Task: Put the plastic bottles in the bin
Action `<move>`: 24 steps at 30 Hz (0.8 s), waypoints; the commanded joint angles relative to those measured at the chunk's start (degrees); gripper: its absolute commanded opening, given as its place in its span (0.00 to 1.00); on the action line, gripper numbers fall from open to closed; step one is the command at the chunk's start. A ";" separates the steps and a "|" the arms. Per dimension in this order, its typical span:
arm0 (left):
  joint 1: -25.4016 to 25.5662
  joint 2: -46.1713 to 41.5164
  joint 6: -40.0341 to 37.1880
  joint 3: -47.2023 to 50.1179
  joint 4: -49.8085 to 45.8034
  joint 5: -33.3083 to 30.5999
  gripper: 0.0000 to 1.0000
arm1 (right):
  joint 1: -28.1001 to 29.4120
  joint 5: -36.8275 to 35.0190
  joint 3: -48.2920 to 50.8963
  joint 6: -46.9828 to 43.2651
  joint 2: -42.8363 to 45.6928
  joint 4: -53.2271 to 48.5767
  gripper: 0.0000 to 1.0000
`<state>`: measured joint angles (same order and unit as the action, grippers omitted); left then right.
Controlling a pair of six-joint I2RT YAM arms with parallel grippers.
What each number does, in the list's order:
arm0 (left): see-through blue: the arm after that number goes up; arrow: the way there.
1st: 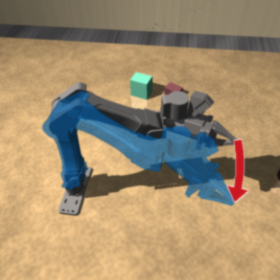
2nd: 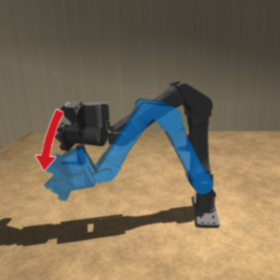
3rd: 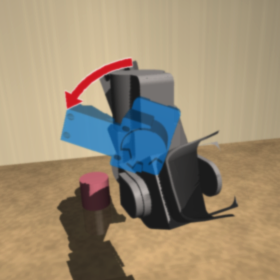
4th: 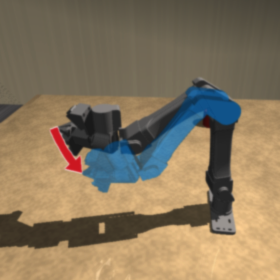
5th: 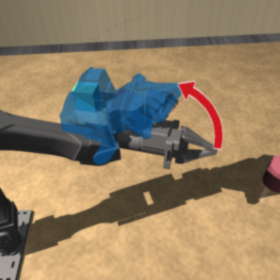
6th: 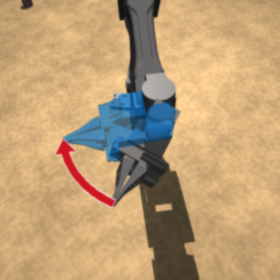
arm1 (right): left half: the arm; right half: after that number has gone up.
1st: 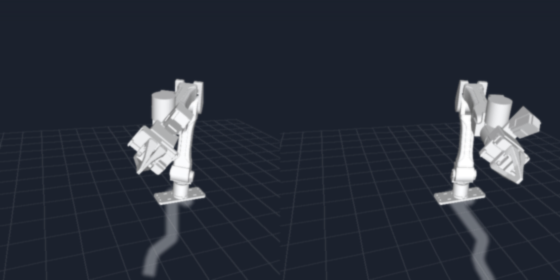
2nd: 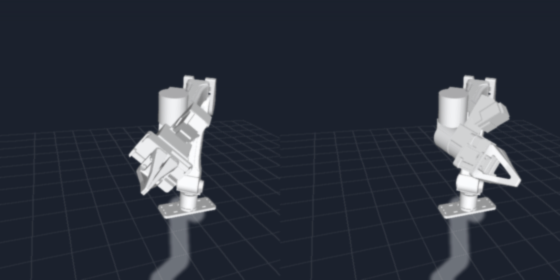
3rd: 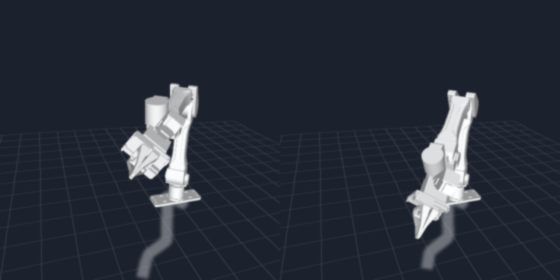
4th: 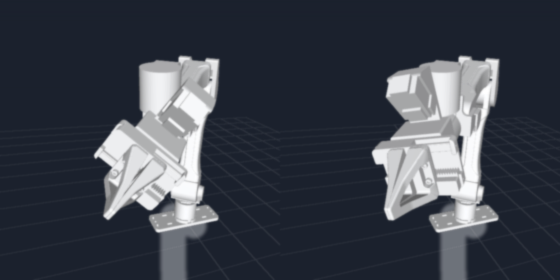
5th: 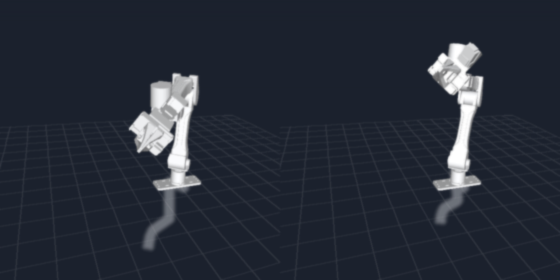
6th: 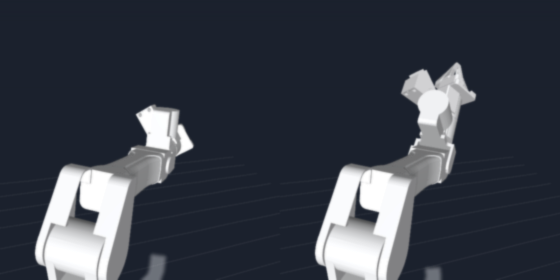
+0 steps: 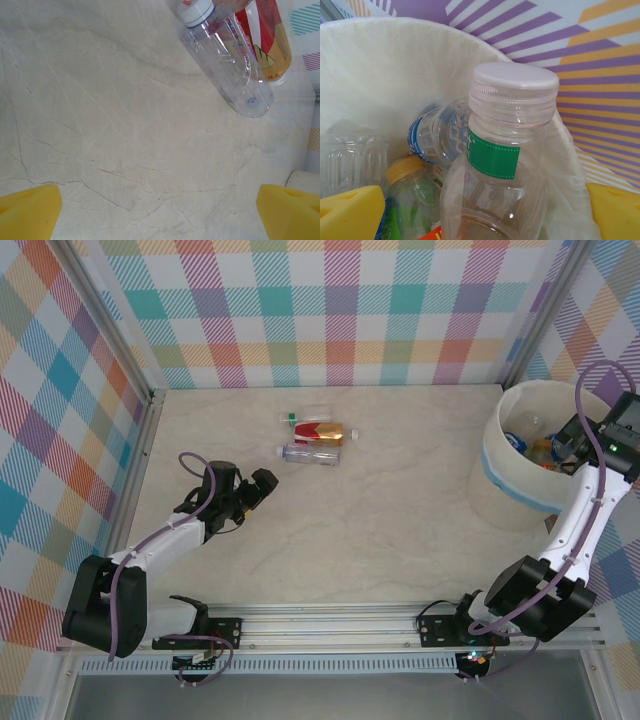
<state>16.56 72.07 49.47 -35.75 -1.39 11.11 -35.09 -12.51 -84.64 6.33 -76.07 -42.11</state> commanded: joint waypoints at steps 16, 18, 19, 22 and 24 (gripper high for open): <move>-0.73 1.22 -0.17 -1.74 -0.45 2.13 1.00 | 7.35 20.58 -0.53 -4.73 0.61 1.64 1.00; -0.74 1.09 -0.49 -1.82 -0.50 2.40 1.00 | 8.96 23.76 -1.06 -4.75 1.93 0.69 1.00; -0.73 1.16 -0.81 -1.91 -0.42 2.55 1.00 | 9.92 24.91 -1.65 -4.53 2.57 0.02 1.00; -0.66 1.77 -3.30 -3.03 0.02 3.87 1.00 | 13.33 27.96 -2.46 -3.12 5.52 -0.36 1.00; -0.60 2.78 -5.46 -4.81 -0.48 4.71 1.00 | 15.73 31.65 -1.60 -1.04 8.08 1.25 1.00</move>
<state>16.56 73.78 47.70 -37.23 -1.56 13.72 -21.65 12.05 -85.67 3.05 -72.84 -41.69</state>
